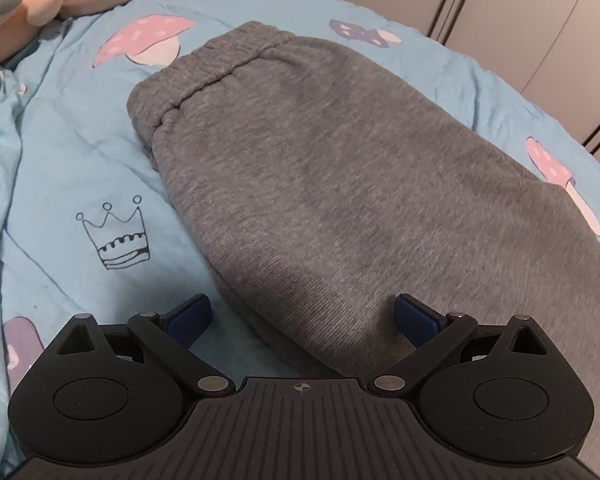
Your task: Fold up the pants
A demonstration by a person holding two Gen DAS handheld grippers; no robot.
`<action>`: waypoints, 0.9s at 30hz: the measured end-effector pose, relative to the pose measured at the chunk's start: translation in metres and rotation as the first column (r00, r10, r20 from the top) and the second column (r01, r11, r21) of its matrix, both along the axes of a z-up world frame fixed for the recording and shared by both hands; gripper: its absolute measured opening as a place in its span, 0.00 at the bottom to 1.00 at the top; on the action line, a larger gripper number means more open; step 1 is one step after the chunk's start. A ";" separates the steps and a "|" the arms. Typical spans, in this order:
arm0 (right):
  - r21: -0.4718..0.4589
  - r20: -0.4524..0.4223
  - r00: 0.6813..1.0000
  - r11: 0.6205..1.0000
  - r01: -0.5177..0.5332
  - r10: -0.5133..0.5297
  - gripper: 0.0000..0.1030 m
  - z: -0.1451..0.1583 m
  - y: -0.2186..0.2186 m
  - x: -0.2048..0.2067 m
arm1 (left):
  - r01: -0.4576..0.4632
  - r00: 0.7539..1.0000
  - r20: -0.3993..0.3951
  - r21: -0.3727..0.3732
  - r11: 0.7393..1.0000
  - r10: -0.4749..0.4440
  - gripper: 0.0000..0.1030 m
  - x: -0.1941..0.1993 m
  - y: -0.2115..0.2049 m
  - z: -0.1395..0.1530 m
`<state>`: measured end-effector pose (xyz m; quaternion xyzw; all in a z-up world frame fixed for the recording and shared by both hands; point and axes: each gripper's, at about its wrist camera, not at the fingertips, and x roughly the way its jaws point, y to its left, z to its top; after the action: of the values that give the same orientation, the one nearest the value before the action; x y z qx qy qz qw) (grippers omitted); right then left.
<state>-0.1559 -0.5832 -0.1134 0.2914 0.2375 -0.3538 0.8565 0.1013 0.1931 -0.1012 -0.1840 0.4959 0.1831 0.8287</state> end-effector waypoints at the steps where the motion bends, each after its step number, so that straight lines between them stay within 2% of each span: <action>1: 0.001 -0.001 1.000 1.000 -0.005 0.005 0.69 0.000 0.000 0.001 | -0.001 1.000 -0.001 -0.003 1.000 0.001 0.98 0.000 0.000 0.000; 3: 0.003 0.000 1.000 1.000 -0.011 0.011 0.68 0.000 0.000 0.004 | -0.003 1.000 0.000 -0.007 1.000 0.003 0.98 0.002 0.002 -0.002; 8: 0.010 0.004 1.000 1.000 -0.011 0.011 0.48 -0.001 -0.002 0.005 | -0.001 1.000 -0.001 -0.008 1.000 0.001 0.98 0.003 0.003 -0.003; 11: 0.039 0.041 0.999 0.999 -0.001 -0.001 0.41 -0.003 -0.006 -0.001 | 0.000 1.000 -0.001 -0.010 1.000 0.000 0.98 0.004 0.003 -0.003; 16: 0.159 0.164 0.986 0.987 0.017 -0.044 0.40 -0.010 -0.019 -0.021 | -0.002 1.000 -0.002 -0.018 1.000 0.002 0.98 0.004 0.004 -0.004; 22: 0.344 0.333 0.935 0.939 -0.002 -0.120 0.41 -0.026 -0.040 -0.048 | -0.003 1.000 -0.002 -0.021 1.000 0.003 0.98 0.005 0.004 -0.005; 25: 0.354 0.336 0.937 0.934 -0.033 -0.094 0.42 -0.026 -0.045 -0.049 | -0.004 1.000 -0.002 -0.021 1.000 0.004 0.98 0.005 0.004 -0.005; 27: 0.347 0.341 0.937 0.936 -0.052 -0.075 0.48 -0.025 -0.045 -0.047 | -0.004 1.000 -0.002 -0.021 1.000 0.004 0.98 0.005 0.004 -0.006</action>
<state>-0.2029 -0.6284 -0.1382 0.4988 0.1393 -0.2535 0.8170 0.1063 0.1971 -0.1068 -0.1934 0.4984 0.1795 0.8258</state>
